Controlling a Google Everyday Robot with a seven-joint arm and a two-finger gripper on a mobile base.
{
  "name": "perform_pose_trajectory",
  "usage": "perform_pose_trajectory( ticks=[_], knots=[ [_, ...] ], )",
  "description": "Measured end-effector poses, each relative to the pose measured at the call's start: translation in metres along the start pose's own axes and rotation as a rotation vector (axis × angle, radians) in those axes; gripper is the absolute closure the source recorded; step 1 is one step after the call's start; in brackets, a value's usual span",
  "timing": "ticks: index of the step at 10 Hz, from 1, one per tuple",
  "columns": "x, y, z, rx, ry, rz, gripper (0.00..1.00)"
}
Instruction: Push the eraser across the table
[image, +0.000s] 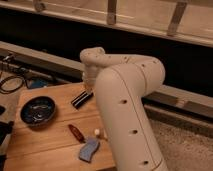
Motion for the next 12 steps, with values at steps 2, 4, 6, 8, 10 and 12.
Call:
perform_pose_trajectory(
  ticks=[2, 4, 6, 8, 10, 12],
  knots=[
    [-0.009, -0.008, 0.013, -0.024, 0.036, 0.03, 1.0],
    [-0.017, -0.012, 0.028, -0.047, 0.062, 0.044, 1.0],
    [-0.019, -0.006, 0.042, -0.046, 0.083, 0.039, 1.0],
    [-0.023, -0.005, 0.052, -0.038, 0.098, 0.042, 1.0],
    [-0.024, -0.001, 0.066, -0.029, 0.12, 0.041, 1.0],
    [-0.022, 0.006, 0.081, -0.019, 0.143, 0.031, 1.0]
  ],
)
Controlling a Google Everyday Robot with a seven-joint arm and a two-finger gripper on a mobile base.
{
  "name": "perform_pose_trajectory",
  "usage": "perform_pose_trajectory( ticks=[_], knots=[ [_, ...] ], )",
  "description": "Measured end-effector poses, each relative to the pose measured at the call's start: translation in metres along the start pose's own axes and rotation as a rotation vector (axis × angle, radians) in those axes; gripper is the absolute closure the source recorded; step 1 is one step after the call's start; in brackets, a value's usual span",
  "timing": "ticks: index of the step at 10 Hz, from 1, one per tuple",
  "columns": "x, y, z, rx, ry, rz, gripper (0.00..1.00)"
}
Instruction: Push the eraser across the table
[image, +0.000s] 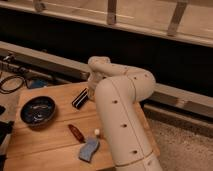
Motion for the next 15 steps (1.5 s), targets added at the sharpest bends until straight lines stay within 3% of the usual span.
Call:
perform_pose_trajectory(
  ticks=[5, 12, 15],
  knots=[
    [0.028, 0.021, -0.013, 0.008, -0.007, -0.041, 1.0],
    [0.042, 0.031, -0.002, 0.012, -0.003, -0.069, 1.0],
    [0.062, 0.05, -0.003, 0.008, 0.004, -0.099, 1.0]
  ],
)
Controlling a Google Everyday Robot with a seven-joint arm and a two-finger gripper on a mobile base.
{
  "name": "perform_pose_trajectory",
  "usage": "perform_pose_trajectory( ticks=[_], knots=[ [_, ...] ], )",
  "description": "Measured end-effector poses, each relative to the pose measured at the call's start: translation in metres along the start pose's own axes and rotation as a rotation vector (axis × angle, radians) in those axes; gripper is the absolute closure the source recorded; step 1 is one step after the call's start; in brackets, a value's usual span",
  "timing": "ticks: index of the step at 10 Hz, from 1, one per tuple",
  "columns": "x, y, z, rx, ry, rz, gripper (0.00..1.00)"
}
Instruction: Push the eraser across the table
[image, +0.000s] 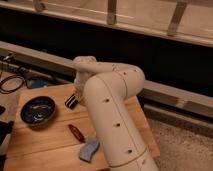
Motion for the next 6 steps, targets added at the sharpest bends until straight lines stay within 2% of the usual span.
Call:
perform_pose_trajectory(
  ticks=[4, 6],
  knots=[
    [0.017, 0.017, -0.001, 0.003, 0.007, -0.027, 1.0],
    [0.018, 0.021, -0.002, 0.002, 0.007, -0.031, 1.0]
  ],
)
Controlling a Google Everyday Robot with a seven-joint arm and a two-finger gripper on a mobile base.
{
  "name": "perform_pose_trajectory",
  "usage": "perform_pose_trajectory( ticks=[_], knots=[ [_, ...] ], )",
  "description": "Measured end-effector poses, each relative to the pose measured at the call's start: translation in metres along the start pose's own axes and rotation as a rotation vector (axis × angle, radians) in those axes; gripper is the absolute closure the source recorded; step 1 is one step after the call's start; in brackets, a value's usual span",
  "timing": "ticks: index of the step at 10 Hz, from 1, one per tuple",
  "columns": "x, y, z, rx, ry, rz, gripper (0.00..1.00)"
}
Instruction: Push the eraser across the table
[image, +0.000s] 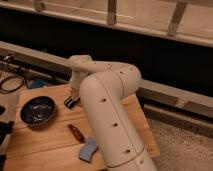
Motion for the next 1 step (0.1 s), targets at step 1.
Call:
perform_pose_trajectory(
  ticks=[1],
  knots=[
    [0.0019, 0.0038, -0.0002, -0.001, 0.002, -0.005, 1.0]
  ],
)
